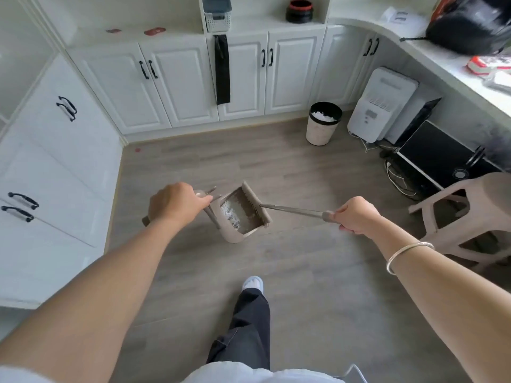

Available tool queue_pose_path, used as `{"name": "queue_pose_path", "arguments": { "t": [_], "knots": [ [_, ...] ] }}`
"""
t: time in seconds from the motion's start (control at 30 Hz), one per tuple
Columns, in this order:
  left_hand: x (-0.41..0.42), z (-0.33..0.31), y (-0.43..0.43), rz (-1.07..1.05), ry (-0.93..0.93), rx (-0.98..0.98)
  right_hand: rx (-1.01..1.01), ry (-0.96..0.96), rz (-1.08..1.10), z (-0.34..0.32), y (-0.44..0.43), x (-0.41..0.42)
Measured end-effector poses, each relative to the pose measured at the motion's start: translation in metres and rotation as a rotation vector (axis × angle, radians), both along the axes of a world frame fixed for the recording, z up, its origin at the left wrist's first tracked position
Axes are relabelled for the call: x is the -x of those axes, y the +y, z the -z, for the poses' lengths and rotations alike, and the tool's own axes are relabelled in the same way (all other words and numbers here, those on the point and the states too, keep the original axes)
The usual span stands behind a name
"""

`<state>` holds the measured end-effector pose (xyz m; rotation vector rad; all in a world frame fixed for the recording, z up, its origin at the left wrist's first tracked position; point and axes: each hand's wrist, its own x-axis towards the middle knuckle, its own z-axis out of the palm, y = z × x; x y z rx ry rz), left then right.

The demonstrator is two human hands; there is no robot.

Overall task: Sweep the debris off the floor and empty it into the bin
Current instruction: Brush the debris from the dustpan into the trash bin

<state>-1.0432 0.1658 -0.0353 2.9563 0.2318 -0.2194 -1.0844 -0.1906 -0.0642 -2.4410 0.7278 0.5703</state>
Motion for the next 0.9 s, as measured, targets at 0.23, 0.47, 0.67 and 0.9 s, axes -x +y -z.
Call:
{"name": "queue_pose_path", "arguments": {
  "t": [0.23, 0.47, 0.67, 0.9],
  "knots": [
    [-0.161, -0.007, -0.047, 0.092, -0.007, 0.014, 0.037, -0.025, 0.079, -0.013, -0.043, -0.130],
    [-0.292, -0.025, -0.110, 0.190, -0.016, 0.020, 0.034, -0.051, 0.154, -0.027, -0.101, -0.230],
    [-0.402, -0.042, -0.201, 0.281, -0.072, 0.028, -0.010, -0.077, 0.204, -0.034, -0.185, -0.321],
    [-0.512, -0.054, -0.301, 0.256, -0.122, 0.010, -0.042, -0.071, 0.196, -0.055, -0.306, -0.437]
  ]
}}
